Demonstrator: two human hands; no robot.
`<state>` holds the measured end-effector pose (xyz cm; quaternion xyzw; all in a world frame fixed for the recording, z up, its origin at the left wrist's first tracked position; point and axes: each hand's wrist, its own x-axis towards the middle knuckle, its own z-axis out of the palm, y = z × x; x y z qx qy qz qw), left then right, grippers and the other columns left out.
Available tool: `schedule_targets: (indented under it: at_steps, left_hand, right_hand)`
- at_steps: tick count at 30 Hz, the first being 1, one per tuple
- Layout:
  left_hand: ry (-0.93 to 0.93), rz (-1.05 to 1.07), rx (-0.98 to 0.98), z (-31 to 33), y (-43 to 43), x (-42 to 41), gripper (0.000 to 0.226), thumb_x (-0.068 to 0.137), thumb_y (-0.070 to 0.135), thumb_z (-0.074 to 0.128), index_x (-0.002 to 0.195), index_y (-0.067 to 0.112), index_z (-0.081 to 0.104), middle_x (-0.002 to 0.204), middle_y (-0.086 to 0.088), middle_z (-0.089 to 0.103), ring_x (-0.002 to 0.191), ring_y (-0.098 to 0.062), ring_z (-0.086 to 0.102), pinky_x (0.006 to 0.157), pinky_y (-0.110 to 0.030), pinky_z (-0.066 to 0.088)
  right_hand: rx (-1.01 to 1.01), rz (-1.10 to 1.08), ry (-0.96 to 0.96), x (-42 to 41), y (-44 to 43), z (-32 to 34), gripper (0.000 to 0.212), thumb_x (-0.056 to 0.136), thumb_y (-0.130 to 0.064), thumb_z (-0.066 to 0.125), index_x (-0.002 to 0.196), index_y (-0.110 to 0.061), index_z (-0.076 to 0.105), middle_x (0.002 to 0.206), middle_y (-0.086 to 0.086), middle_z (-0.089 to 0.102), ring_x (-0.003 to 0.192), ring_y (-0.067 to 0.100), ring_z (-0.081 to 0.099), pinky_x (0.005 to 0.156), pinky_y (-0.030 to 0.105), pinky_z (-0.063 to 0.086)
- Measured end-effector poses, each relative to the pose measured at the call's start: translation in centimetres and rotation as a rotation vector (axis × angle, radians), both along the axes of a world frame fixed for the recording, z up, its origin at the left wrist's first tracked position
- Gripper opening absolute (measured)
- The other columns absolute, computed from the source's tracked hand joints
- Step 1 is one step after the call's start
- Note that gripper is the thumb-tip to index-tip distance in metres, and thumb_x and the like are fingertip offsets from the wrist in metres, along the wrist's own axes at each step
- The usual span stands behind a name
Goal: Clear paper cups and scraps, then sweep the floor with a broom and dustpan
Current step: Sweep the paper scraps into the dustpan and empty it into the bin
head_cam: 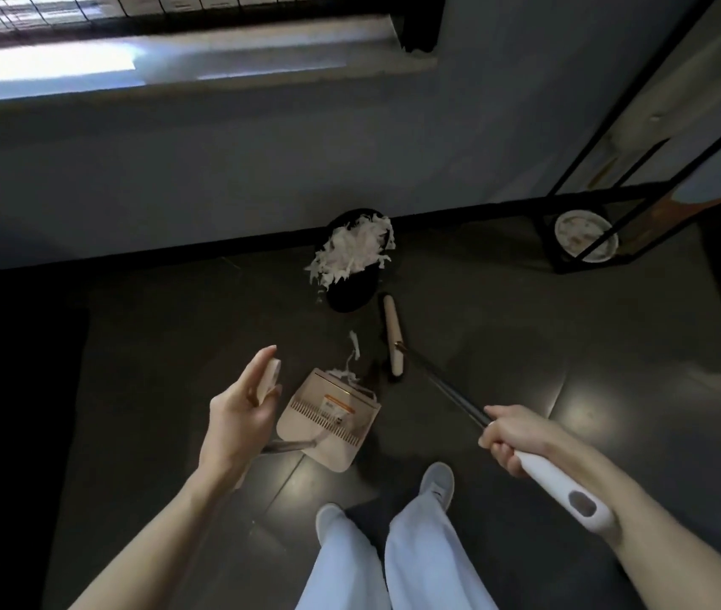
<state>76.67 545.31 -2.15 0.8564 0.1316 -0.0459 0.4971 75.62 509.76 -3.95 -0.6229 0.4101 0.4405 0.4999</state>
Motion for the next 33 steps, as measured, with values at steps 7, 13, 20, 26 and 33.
schedule_targets:
  at_steps: [7, 13, 20, 26, 33]
  left_hand:
    - [-0.001, 0.042, 0.028, -0.7, -0.5, 1.0, 0.051, 0.089, 0.011, 0.065, 0.127, 0.045, 0.057, 0.091, -0.004, 0.068, 0.082, -0.023, 0.066, 0.076, -0.044, 0.054]
    - [-0.038, 0.042, 0.049, -1.3, -1.5, 2.8, 0.051, 0.089, 0.011, 0.065, 0.125, 0.047, 0.056, 0.091, 0.0, 0.069, 0.074, -0.015, 0.067, 0.069, -0.044, 0.057]
    - [-0.035, 0.04, 0.068, -1.4, -2.1, 4.7, 0.05, 0.091, 0.017, 0.064, 0.125, 0.05, 0.051, 0.096, -0.002, 0.07, 0.066, -0.015, 0.065, 0.061, -0.041, 0.056]
    - [-0.017, 0.083, 0.045, -0.6, 0.9, 4.0, 0.048, 0.093, 0.017, 0.061, 0.132, 0.043, 0.052, 0.107, 0.002, 0.065, 0.086, -0.011, 0.066, 0.077, -0.035, 0.056]
    - [-0.084, 0.104, -0.019, 1.0, 5.9, 3.1, 0.049, 0.093, 0.012, 0.062, 0.133, 0.037, 0.053, 0.104, 0.007, 0.062, 0.083, 0.004, 0.061, 0.07, -0.008, 0.047]
  right_hand:
    - [0.01, -0.129, -0.08, 5.4, 0.0, -2.2, 0.081, 0.09, 0.01, 0.046, 0.152, -0.03, 0.013, 0.039, 0.002, 0.045, 0.031, 0.007, 0.038, 0.031, 0.016, 0.032]
    - [0.172, -0.166, 0.017, 8.0, 3.1, -5.3, 0.08, 0.092, 0.007, 0.044, 0.149, -0.04, 0.015, 0.042, 0.001, 0.043, 0.031, 0.006, 0.036, 0.028, 0.016, 0.031]
    - [0.261, -0.036, 0.198, 1.3, 5.7, -1.9, 0.069, 0.092, 0.008, 0.045, 0.137, -0.041, 0.026, 0.049, 0.001, 0.039, 0.033, 0.004, 0.034, 0.03, 0.013, 0.03]
    - [0.167, 0.271, 0.095, 1.6, 8.0, 3.0, 0.071, 0.091, 0.007, 0.043, 0.15, -0.028, 0.024, 0.046, 0.0, 0.042, 0.035, 0.003, 0.036, 0.032, 0.014, 0.031]
    - [0.082, 0.47, -0.092, 4.3, 13.9, 6.4, 0.076, 0.088, 0.001, 0.05, 0.15, -0.035, 0.023, 0.044, -0.005, 0.052, 0.038, 0.004, 0.045, 0.037, 0.018, 0.038]
